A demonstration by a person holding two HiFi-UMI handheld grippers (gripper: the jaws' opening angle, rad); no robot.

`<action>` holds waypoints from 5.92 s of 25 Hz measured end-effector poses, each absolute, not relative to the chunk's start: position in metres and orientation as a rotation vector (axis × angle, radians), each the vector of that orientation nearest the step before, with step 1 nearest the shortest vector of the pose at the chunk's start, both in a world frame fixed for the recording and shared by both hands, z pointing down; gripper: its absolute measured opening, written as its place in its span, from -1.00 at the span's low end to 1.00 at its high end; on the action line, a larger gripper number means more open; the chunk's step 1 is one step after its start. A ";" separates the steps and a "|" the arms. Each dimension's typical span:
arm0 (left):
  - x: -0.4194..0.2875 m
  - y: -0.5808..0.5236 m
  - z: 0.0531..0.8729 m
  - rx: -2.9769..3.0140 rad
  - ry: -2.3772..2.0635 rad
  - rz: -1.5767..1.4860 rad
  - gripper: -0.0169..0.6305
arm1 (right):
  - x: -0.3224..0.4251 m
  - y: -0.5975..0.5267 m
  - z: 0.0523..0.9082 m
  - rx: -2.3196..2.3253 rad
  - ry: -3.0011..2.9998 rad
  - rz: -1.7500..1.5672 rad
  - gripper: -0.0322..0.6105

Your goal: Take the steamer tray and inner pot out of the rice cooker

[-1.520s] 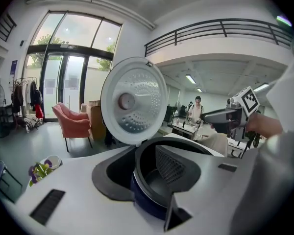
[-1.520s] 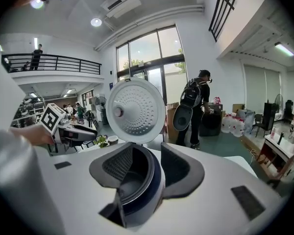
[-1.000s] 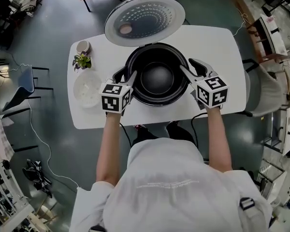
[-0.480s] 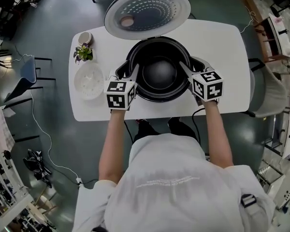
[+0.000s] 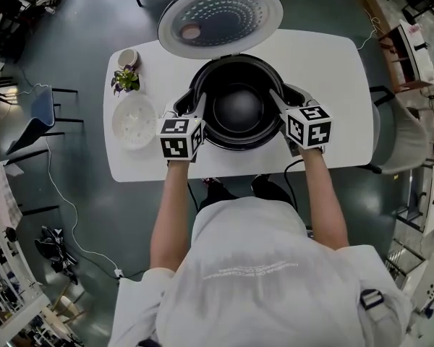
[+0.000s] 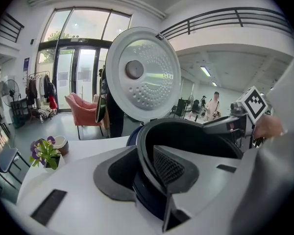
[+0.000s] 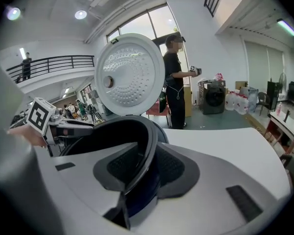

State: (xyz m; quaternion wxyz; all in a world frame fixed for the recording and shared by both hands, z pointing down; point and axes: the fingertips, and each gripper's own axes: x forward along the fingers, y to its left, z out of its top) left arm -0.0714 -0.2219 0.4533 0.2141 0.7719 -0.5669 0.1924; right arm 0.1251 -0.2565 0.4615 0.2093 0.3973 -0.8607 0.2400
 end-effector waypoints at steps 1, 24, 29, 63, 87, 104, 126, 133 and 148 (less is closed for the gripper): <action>-0.071 -0.221 0.454 2.136 -1.567 0.529 -0.60 | 0.127 -0.255 0.462 1.110 -2.375 0.703 -0.50; -0.079 -0.222 0.365 2.261 -1.460 0.157 -0.74 | 0.132 -0.233 0.365 1.366 -2.397 0.623 -0.60; -0.067 -0.225 0.332 2.368 -1.382 0.074 -0.75 | 0.145 -0.219 0.331 1.454 -2.401 0.526 -0.60; 0.218 -0.223 0.313 2.541 -1.032 0.146 -0.77 | 0.424 -0.171 0.345 1.805 -2.344 0.657 -0.60; 0.309 -0.282 0.486 2.233 -1.083 0.386 -0.77 | 0.518 -0.249 0.510 1.422 -2.207 0.879 -0.61; 0.305 -0.318 0.535 2.140 -1.163 0.449 -0.55 | 0.511 -0.303 0.549 1.310 -2.258 1.025 -0.59; 0.291 -0.371 0.546 2.162 -1.218 0.338 -0.63 | 0.494 -0.370 0.551 1.284 -2.327 0.945 -0.57; 0.290 -0.369 0.547 2.160 -1.214 0.409 -0.50 | 0.494 -0.370 0.553 1.283 -2.248 0.829 -0.45; 0.280 -0.306 0.472 2.355 -1.192 0.395 -0.36 | 0.486 -0.314 0.472 1.452 -2.329 0.658 -0.31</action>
